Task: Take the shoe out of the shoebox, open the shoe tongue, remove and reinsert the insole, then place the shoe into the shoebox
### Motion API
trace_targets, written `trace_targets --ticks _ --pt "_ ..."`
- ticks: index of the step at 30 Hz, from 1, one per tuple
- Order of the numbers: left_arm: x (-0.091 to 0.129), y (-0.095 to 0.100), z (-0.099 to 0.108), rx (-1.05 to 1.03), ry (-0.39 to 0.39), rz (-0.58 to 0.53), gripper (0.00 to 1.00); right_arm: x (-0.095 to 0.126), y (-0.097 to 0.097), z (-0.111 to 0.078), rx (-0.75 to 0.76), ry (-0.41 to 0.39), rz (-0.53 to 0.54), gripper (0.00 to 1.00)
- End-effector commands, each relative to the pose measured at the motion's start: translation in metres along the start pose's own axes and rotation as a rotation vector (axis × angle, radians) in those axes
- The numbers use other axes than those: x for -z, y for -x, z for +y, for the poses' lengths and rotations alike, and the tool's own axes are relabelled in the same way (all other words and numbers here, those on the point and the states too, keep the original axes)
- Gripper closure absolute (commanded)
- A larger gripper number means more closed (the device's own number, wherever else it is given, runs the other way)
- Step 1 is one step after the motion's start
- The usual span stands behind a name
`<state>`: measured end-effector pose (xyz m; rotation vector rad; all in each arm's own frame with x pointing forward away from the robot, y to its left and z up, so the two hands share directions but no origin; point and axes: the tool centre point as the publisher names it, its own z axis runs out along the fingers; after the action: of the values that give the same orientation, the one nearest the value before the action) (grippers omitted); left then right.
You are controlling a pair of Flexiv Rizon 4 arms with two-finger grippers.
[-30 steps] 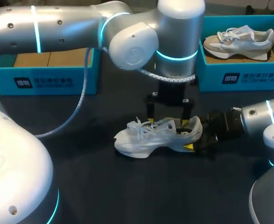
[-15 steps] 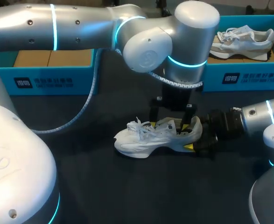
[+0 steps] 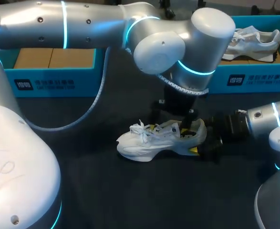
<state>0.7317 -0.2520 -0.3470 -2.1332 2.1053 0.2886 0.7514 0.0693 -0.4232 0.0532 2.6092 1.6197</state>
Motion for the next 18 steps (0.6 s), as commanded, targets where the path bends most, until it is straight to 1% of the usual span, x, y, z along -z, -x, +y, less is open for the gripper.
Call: trace_targets --ticks 1,7,8,10,11,12,13,15,16,18 --pt "0.005 0.009 0.003 -0.003 -0.006 -0.012 0.00 -0.001 -0.001 0.001 0.000 -0.004 -0.002 1.00" --pt "0.012 0.027 0.004 0.011 -0.014 -0.029 0.00 -0.001 -0.001 0.001 0.000 -0.004 -0.002 1.00" --pt "0.013 0.029 0.005 0.011 -0.015 -0.030 0.02 -0.001 -0.001 0.001 0.000 -0.004 -0.002 1.00" --pt "0.015 0.034 0.005 0.013 -0.013 -0.032 0.20 -0.001 -0.001 0.001 0.000 -0.004 -0.002 1.00" --pt "0.015 0.036 0.006 0.012 -0.011 -0.032 0.31 -0.001 -0.001 0.001 0.000 -0.004 -0.002 1.00" --pt "0.016 0.037 0.007 0.011 -0.010 -0.032 0.37 -0.001 -0.001 0.001 0.000 -0.004 -0.002 1.00" --pt "0.017 0.039 0.007 0.009 -0.006 -0.025 0.51 -0.001 -0.001 0.001 0.000 -0.004 -0.002 1.00" --pt "0.017 0.041 0.008 0.012 0.008 -0.004 0.72 -0.001 -0.001 0.001 0.000 -0.004 -0.002 1.00" --pt "0.017 0.041 0.008 0.011 0.019 0.007 1.00 -0.001 -0.001 0.001 0.000 -0.004 -0.002 1.00" --pt "0.016 0.042 0.008 0.005 0.049 0.020 1.00 -0.001 -0.001 0.001 0.000 -0.004 -0.002 1.00"
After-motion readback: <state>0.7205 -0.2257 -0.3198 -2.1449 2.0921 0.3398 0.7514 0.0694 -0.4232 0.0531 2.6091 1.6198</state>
